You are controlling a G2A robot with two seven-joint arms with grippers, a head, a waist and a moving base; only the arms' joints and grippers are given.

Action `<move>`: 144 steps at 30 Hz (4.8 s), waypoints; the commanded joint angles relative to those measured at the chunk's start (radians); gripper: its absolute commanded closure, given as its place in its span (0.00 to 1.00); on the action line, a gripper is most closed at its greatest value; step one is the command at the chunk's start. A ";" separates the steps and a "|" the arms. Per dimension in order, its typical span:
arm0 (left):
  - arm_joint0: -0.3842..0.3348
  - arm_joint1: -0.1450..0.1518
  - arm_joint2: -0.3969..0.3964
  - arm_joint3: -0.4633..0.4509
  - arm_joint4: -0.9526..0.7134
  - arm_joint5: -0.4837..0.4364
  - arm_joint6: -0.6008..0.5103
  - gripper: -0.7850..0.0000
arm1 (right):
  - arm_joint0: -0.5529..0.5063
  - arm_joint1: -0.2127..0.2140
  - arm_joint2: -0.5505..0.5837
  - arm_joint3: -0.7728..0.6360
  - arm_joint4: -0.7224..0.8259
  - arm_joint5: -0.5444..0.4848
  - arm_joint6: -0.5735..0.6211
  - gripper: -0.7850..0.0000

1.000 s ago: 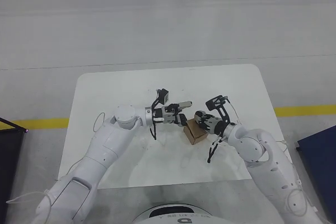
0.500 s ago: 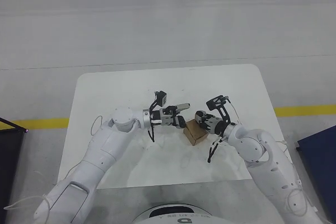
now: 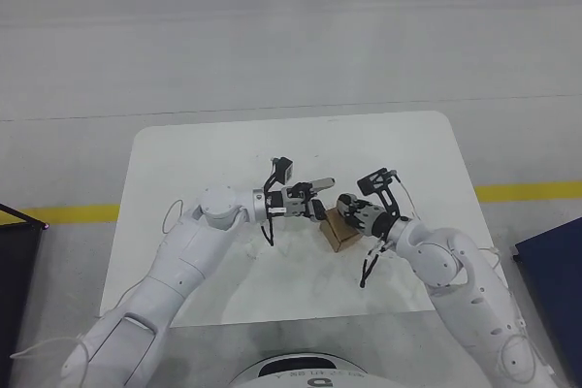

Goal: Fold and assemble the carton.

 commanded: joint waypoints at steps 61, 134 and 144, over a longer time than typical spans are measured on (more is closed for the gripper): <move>-0.098 -0.040 0.089 0.088 0.042 -0.019 -0.002 0.00 | -0.214 0.038 0.164 -0.180 -0.032 0.021 -0.029 1.00; -0.055 -0.002 -0.004 0.009 0.045 0.009 -0.033 0.00 | 0.052 0.025 -0.030 0.216 0.149 -0.134 0.038 1.00; -0.060 -0.002 0.008 0.029 0.065 0.020 -0.037 0.00 | 0.068 0.022 -0.056 0.204 0.141 -0.115 0.039 1.00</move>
